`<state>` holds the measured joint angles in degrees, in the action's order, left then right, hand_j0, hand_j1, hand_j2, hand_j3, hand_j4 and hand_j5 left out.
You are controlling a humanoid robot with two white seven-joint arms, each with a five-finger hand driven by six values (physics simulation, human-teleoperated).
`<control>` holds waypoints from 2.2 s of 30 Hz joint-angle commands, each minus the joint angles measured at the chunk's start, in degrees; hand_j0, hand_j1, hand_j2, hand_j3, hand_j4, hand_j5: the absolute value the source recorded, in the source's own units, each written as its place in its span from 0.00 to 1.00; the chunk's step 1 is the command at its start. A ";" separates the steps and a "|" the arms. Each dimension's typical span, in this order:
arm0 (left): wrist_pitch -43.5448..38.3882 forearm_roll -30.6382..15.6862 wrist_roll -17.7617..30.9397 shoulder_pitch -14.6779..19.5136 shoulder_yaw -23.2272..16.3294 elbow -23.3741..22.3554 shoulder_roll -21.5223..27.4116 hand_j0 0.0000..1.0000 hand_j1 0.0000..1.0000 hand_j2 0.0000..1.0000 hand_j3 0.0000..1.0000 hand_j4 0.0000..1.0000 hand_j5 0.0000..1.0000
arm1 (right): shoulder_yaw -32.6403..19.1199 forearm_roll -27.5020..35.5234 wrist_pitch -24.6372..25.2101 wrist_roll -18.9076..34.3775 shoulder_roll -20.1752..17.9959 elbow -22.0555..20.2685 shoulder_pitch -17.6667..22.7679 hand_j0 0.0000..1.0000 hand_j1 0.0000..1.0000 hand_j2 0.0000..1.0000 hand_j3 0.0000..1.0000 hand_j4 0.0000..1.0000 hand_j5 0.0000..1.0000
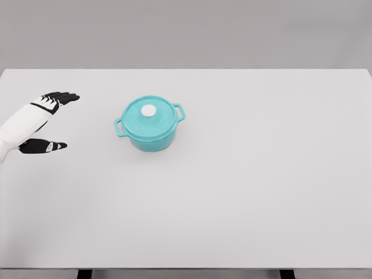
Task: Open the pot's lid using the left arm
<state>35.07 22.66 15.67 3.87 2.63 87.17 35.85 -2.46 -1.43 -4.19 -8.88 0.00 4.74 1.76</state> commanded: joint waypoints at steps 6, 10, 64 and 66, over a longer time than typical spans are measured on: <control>-0.07 -0.42 -0.02 0.00 0.00 -0.07 -0.07 1.00 1.00 1.00 1.00 1.00 1.00 | 0.00 0.03 0.06 0.00 0.00 0.01 0.00 1.00 1.00 1.00 1.00 1.00 1.00; -0.07 -0.34 -0.02 0.35 -0.08 -0.33 -0.86 1.00 1.00 1.00 1.00 1.00 1.00 | 0.00 0.03 -0.03 0.00 0.00 0.01 0.00 1.00 1.00 1.00 1.00 1.00 1.00; -13.89 -13.08 19.33 21.80 -18.54 -3.50 -11.59 0.68 0.68 0.68 0.68 0.68 0.68 | 0.00 0.03 0.06 0.00 0.00 0.01 0.00 1.00 1.00 1.00 1.00 1.00 1.00; -13.89 -13.08 19.33 21.80 -18.54 -4.03 -11.85 0.68 0.68 0.68 0.68 0.68 0.68 | 0.00 0.03 -0.03 0.00 0.00 0.01 0.00 1.00 1.00 1.00 1.00 1.00 1.00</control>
<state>21.35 9.97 35.02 25.66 -15.94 83.70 24.16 -2.46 -1.43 -4.18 -8.88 0.00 4.74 1.76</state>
